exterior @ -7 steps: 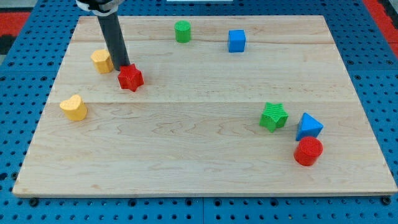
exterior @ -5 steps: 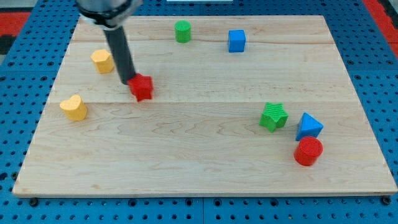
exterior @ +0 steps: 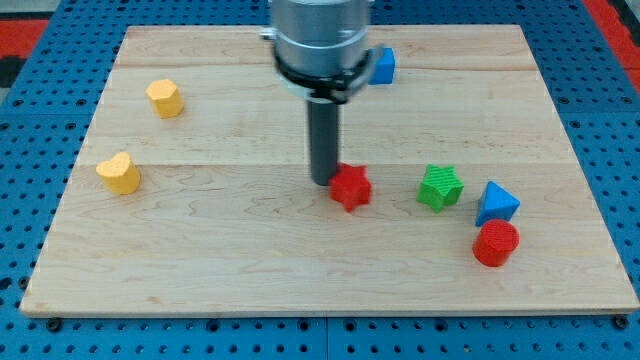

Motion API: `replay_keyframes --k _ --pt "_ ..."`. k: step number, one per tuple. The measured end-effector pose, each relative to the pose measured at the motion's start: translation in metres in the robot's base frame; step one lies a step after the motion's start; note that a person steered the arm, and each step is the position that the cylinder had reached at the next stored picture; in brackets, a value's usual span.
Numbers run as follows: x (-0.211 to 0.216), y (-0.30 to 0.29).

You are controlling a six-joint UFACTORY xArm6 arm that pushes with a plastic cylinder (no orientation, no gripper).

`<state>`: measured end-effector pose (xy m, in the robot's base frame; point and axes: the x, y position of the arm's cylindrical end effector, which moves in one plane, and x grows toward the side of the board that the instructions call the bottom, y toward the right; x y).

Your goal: Push the red star to the bottom of the green star

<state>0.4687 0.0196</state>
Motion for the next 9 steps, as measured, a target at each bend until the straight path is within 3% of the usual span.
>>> replay_keyframes --k 3,4,6,9 --pt "0.018 0.091" --pt "0.018 0.078" --pt "-0.020 -0.034" --pt "-0.139 -0.143"
